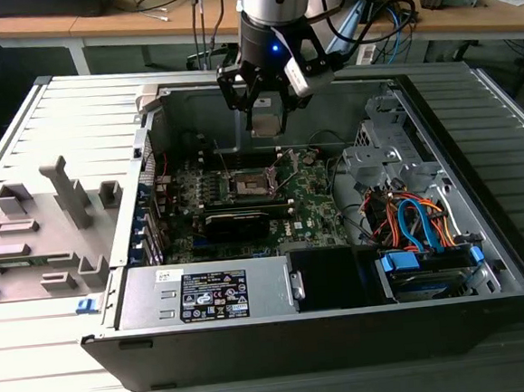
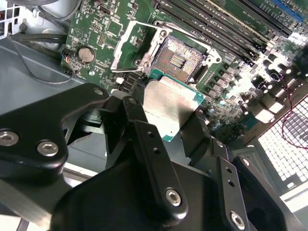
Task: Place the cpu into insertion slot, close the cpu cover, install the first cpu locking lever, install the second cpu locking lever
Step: 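Place the cpu into insertion slot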
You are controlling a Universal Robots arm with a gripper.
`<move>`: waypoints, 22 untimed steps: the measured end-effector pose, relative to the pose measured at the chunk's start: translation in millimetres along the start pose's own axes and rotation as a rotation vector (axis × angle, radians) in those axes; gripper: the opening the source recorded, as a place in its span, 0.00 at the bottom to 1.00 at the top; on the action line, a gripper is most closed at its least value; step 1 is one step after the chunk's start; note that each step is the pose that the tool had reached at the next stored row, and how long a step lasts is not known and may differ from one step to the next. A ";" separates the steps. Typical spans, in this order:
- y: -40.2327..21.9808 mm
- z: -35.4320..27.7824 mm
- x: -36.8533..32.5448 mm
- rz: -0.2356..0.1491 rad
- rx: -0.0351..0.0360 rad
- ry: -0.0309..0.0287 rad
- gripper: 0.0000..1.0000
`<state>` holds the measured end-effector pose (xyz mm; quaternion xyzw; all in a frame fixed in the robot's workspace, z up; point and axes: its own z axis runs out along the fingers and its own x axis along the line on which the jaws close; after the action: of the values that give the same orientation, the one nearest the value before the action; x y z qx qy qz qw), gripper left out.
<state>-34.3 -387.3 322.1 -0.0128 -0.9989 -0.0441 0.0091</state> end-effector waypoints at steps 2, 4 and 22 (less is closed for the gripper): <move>-0.3 0.2 0.0 0.000 0.0000 0.0000 0.55; -0.7 0.5 0.0 0.000 0.0000 0.0000 0.55; -7.1 4.9 -0.3 0.000 0.0000 0.0000 0.55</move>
<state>-34.3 -393.9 316.7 -0.0128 -0.9989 -0.0441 0.0091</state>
